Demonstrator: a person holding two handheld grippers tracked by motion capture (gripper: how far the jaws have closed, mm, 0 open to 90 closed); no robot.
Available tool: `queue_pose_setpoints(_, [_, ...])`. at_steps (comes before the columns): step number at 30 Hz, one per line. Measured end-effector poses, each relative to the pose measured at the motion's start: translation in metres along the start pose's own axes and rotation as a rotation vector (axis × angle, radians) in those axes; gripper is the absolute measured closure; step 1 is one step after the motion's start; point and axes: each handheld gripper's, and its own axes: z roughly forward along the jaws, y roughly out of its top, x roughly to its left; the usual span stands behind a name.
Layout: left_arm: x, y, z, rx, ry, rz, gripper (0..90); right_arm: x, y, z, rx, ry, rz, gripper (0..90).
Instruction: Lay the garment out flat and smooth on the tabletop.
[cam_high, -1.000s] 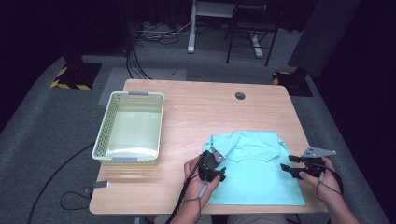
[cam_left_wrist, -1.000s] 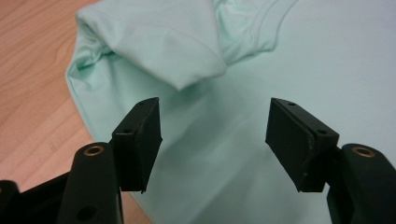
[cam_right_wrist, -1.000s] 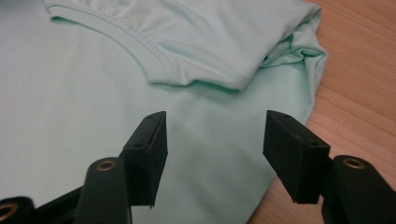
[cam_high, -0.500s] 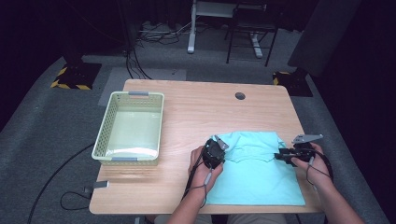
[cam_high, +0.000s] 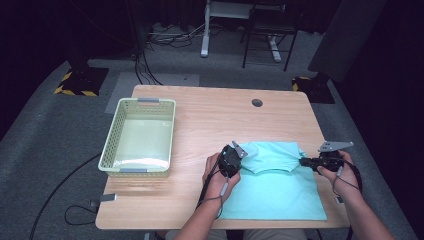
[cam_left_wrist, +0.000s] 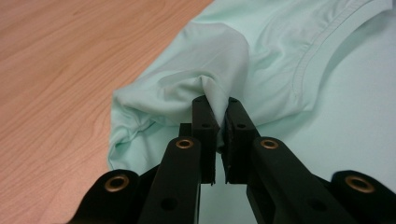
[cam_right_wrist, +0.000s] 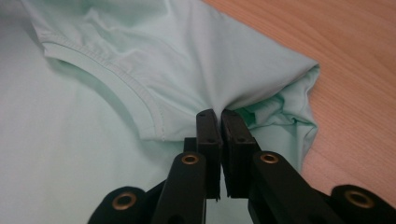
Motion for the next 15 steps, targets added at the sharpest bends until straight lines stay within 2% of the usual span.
queue_pose_setpoints(5, [0.005,0.009,-0.005,-0.01,-0.012,-0.007,85.2,-0.005,0.009,-0.006,-0.018,0.004,-0.009,87.3])
queue_pose_setpoints(11, [0.027,0.035,-0.001,-0.047,-0.016,-0.027,85.6,-0.013,0.03,-0.008,-0.039,0.011,-0.016,87.3])
queue_pose_setpoints(13, [0.037,0.05,0.006,-0.061,0.005,-0.024,85.6,-0.02,0.047,-0.006,-0.07,0.037,0.009,87.3])
queue_pose_setpoints(15, [0.054,0.071,0.017,-0.091,0.066,-0.029,85.3,-0.032,0.07,0.001,-0.119,0.041,0.031,87.3])
